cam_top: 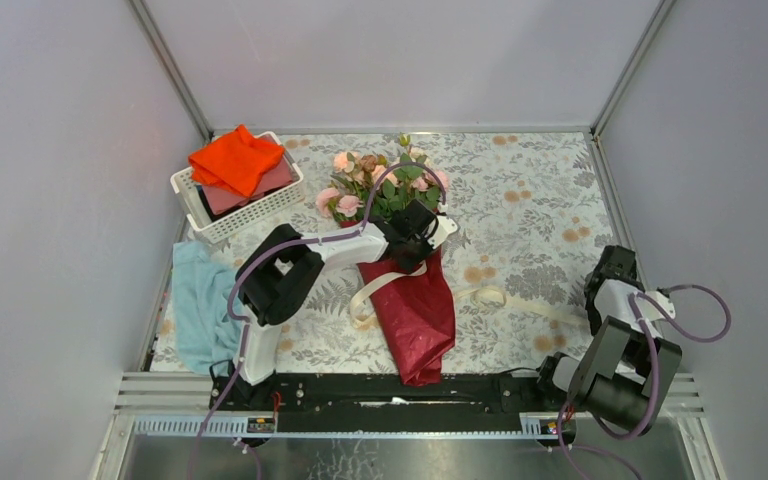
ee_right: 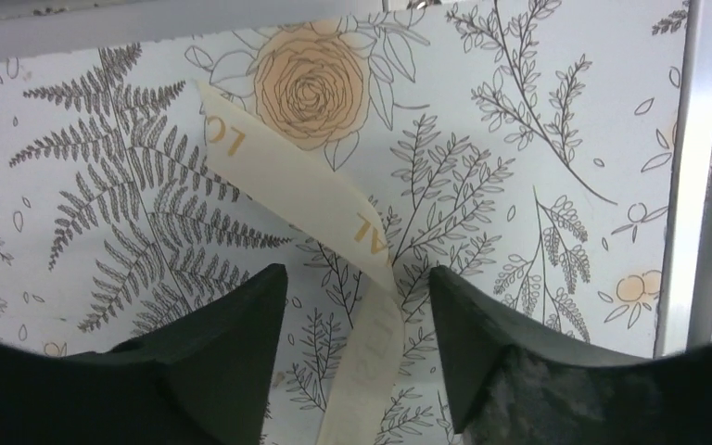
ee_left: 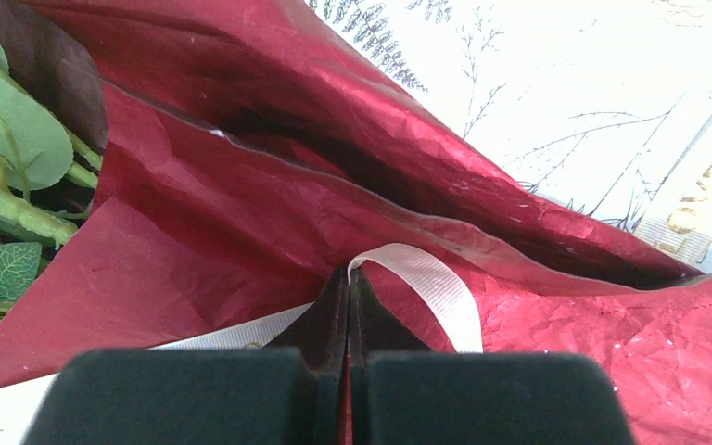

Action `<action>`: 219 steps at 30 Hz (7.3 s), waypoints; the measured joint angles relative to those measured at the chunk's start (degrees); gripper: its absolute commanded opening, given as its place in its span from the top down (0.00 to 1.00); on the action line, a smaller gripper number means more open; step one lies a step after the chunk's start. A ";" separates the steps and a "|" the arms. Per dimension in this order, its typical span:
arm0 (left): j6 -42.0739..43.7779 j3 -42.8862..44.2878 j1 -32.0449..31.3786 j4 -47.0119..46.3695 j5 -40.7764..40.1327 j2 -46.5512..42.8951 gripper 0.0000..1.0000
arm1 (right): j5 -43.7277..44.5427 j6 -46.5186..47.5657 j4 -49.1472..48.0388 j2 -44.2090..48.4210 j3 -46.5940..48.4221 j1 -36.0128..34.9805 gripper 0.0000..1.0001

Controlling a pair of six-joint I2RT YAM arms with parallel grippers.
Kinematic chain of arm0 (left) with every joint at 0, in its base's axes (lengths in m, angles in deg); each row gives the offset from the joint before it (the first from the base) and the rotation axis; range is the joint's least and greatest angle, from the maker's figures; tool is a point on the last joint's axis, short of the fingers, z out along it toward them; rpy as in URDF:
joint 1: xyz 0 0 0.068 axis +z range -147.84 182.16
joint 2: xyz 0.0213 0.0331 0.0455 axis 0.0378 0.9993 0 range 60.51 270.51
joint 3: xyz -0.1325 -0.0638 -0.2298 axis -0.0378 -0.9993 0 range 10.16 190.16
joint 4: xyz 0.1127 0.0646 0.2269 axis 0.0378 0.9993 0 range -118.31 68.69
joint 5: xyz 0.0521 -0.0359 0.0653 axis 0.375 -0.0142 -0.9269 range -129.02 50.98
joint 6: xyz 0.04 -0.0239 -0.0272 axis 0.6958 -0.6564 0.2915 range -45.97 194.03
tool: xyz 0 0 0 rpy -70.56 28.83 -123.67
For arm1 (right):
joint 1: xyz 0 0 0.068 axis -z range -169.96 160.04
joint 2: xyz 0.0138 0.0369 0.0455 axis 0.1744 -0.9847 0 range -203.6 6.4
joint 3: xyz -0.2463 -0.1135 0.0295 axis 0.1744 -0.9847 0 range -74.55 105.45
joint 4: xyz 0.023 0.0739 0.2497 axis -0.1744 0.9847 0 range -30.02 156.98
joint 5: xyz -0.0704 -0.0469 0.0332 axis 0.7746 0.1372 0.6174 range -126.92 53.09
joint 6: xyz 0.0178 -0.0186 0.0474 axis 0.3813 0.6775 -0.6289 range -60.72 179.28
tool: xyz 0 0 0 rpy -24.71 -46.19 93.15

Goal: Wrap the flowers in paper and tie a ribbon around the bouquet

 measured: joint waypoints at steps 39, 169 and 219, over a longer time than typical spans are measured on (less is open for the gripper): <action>2.49 -0.20 0.90 1.92 1.11 -0.90 1.00 | -50.71 32.70 -38.64 10.08 24.83 -45.11 1.00; 23.32 -7.63 6.99 11.28 9.84 -28.63 1.00 | -58.71 16.17 -55.71 -19.19 2.38 -63.32 0.78; 4.50 -3.39 12.20 11.15 13.92 -24.22 1.00 | -36.13 26.34 -88.32 -41.51 10.14 -67.38 1.00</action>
